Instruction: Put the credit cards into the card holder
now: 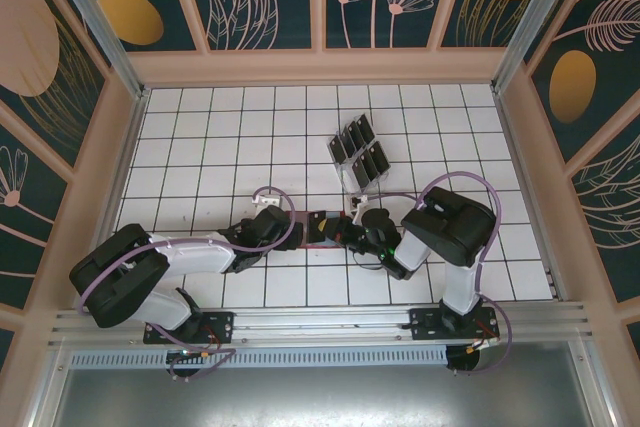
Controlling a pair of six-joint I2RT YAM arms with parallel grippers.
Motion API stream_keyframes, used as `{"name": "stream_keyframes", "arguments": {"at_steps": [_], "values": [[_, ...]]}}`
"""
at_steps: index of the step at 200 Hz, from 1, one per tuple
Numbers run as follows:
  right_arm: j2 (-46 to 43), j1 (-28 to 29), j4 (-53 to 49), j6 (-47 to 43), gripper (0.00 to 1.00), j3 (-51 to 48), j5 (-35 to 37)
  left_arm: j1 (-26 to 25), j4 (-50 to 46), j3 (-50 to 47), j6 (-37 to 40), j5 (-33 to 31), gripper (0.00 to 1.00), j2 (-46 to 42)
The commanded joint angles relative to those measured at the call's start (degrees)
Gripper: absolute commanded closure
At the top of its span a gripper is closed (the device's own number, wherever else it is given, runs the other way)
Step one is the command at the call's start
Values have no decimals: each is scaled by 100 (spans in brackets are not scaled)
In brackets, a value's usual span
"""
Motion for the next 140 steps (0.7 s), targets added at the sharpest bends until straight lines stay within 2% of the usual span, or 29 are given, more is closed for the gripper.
{"name": "stream_keyframes", "arguments": {"at_steps": [1,114,140], "values": [[166,6,-17,57,100,66,-115,-20,-534,-231,-153,181,2,97],[142,-33,-314,26,100,171,-274,-19,-535,-222,-158,185,1,89],[-90,-68,-723,-111,92,252,-274,-18,-535,-227,-163,186,1,71]]}}
